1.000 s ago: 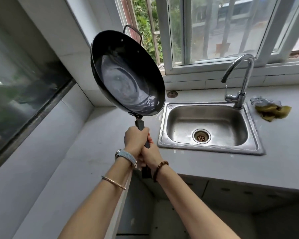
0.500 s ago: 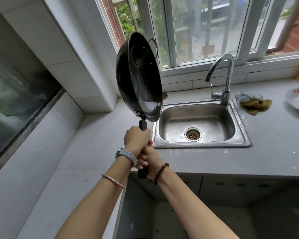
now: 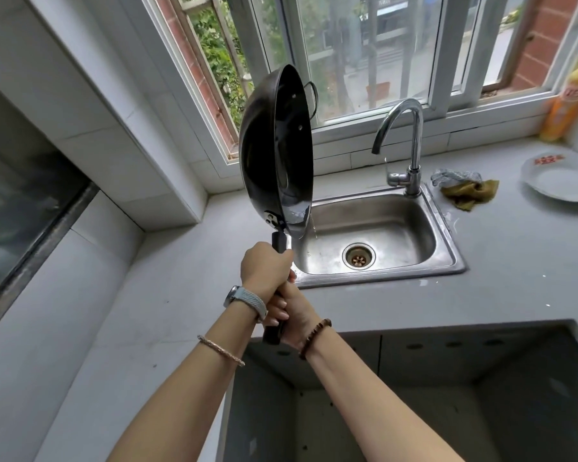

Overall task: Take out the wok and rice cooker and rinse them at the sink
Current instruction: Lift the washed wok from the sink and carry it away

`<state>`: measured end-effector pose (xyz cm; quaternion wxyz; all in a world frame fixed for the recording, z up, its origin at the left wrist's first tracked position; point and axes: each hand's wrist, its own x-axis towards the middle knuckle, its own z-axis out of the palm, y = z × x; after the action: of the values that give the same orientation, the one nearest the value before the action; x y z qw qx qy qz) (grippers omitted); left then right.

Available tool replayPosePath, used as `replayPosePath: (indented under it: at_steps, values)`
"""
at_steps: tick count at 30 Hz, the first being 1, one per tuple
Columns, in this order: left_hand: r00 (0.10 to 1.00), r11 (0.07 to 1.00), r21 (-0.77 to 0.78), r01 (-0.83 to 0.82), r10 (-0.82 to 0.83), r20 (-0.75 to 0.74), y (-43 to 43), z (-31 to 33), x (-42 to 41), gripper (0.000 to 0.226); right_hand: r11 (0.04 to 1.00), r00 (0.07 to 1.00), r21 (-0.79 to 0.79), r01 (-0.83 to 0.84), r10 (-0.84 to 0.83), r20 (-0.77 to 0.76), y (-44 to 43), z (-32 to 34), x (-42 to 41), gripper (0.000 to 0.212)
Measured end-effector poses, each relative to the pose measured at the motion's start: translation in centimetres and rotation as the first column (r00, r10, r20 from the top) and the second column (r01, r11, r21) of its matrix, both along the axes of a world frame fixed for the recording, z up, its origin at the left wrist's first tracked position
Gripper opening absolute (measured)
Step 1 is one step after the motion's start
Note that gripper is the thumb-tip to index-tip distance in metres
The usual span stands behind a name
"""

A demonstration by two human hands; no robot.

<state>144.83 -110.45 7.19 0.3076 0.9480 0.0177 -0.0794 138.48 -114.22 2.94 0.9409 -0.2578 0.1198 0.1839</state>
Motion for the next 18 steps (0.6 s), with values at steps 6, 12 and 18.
replayPosePath:
  at_steps: [6,12,18]
  values:
    - [1.000,1.000,0.024,0.017,-0.017,0.022,-0.3,0.4,0.2,0.029,1.000,1.000,0.024,0.007,-0.007,0.017,-0.2,0.1,0.3,0.068]
    - [0.998,0.998,0.050,0.034,-0.037,0.050,-0.2,1.0,0.5,0.027,1.000,0.999,0.027,0.011,-0.011,0.033,0.0,0.5,0.6,0.068]
    - [0.996,0.997,0.063,0.038,-0.043,0.075,0.1,1.2,0.6,0.026,0.999,0.997,0.038,0.013,-0.015,0.069,0.3,1.1,0.5,0.068]
